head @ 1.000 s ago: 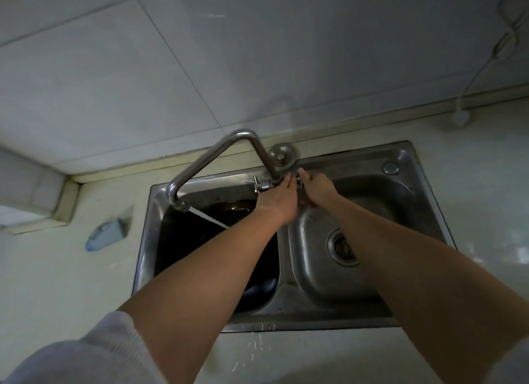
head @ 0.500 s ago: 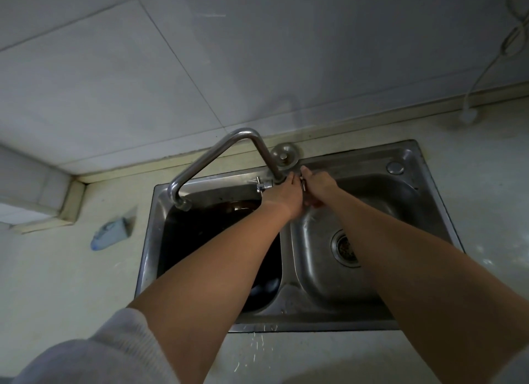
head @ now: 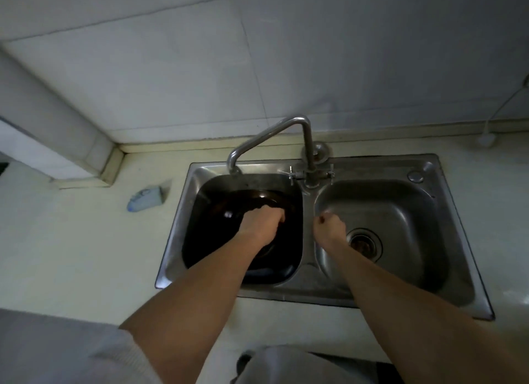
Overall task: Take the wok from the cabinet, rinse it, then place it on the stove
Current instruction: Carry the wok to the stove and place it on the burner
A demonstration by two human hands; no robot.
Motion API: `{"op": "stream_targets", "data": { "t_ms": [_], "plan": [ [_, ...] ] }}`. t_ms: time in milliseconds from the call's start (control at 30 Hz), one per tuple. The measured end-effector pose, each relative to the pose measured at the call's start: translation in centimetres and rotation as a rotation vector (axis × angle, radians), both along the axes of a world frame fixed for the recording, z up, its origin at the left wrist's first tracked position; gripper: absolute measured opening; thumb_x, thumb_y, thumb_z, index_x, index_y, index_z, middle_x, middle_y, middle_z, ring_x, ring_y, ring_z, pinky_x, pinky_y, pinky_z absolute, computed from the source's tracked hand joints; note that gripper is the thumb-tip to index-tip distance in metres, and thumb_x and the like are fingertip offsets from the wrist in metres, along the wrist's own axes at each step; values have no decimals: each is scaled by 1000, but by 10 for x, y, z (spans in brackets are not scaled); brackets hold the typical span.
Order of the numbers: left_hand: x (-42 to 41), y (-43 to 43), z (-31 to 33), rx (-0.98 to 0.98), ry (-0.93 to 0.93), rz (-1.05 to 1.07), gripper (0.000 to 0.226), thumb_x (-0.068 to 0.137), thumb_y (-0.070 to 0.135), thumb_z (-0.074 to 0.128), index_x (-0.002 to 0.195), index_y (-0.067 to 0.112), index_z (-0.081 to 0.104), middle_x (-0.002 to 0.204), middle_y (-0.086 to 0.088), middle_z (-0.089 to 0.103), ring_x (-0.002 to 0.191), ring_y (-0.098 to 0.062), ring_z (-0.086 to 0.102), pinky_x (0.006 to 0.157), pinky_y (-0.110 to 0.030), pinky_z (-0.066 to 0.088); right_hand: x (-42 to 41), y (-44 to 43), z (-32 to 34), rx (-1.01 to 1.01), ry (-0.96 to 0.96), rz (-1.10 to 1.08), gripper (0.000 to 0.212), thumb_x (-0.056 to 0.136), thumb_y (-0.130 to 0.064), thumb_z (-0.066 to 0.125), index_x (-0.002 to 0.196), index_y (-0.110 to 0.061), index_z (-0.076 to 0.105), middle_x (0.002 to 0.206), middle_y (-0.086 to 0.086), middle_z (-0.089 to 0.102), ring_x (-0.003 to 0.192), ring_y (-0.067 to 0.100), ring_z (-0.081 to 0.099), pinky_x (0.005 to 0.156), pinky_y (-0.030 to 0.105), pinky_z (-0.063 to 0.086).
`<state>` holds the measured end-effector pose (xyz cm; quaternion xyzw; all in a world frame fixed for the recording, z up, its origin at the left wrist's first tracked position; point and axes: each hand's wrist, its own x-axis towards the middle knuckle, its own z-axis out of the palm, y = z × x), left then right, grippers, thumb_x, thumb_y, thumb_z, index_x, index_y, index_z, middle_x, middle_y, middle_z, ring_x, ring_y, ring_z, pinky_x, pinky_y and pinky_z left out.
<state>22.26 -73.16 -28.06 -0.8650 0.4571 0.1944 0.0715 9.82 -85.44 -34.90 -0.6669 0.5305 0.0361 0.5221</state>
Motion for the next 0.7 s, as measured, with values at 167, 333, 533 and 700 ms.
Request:
{"op": "stream_targets", "data": {
  "t_ms": [167,333,533,700],
  "plan": [
    [24,93,1,-60,82,247,16,93,31,67,109,30,69,104,3,70,95,-20,68,80,-36,54,23,57,24,41,-75,96,40,104,-35,48,78,-12,68,84,12,74,68,20,68,68,35,60],
    [34,175,-12,-101,243,495,16,98,27,59,96,19,73,88,-3,72,82,-21,69,80,-42,59,44,132,39,71,58,347,43,107,-32,36,90,-4,65,78,9,68,60,21,63,56,33,53],
    [25,221,-30,-103,549,607,33,100,33,56,100,3,69,88,-13,74,75,-28,75,64,-35,63,46,216,41,76,177,373,45,105,-43,42,89,-5,59,78,14,67,54,23,61,49,28,50],
    [7,232,-38,-159,669,654,38,106,29,41,112,0,64,107,-24,69,93,-39,71,73,-43,62,45,272,36,100,176,256,49,106,-44,38,82,-6,57,71,9,61,64,24,60,61,31,49]
  ]
}}
